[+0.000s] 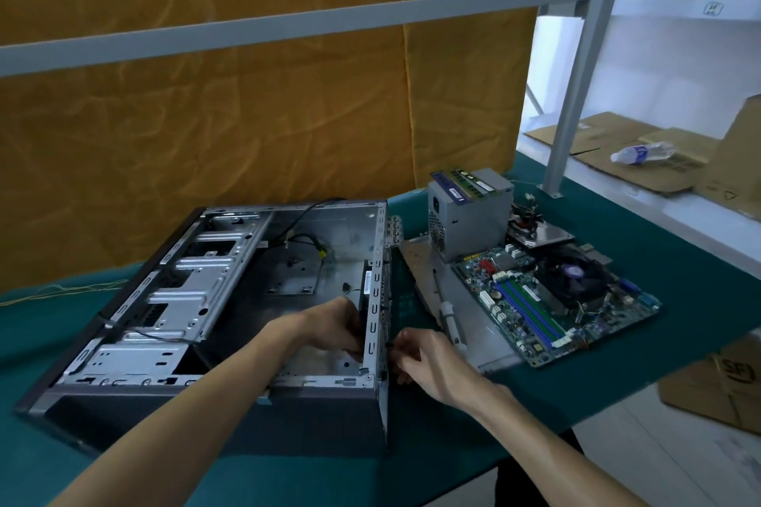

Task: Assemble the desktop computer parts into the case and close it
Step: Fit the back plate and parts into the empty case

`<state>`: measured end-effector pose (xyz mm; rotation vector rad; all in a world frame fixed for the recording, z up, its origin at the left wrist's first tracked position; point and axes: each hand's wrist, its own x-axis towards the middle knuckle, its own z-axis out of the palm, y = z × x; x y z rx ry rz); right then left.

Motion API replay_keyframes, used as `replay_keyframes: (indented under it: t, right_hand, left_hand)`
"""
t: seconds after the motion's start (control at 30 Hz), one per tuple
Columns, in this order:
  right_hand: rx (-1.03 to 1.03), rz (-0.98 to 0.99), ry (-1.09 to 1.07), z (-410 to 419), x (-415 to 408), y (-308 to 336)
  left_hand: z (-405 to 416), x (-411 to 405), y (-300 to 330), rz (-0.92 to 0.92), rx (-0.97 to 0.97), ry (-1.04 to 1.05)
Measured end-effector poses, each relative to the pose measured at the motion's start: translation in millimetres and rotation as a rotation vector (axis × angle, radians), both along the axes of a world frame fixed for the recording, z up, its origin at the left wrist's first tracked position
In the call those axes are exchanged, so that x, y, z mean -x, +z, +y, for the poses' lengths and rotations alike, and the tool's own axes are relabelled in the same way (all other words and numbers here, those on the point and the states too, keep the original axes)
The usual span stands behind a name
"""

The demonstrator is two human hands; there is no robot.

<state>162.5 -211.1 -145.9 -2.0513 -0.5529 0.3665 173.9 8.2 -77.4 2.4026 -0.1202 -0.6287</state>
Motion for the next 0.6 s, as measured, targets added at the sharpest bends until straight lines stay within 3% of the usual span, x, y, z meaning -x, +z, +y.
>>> replay_keyframes:
  t: [0.33,0.6]
  right_hand:
    - [0.119,0.162,0.019,7,1,7]
    - [0.082,0.258,0.042,8,7,19]
  left_hand:
    - [-1,-1,-2,0.033,0.025,0.026]
    - [0,-2,-5,0.027,0.031,-0.004]
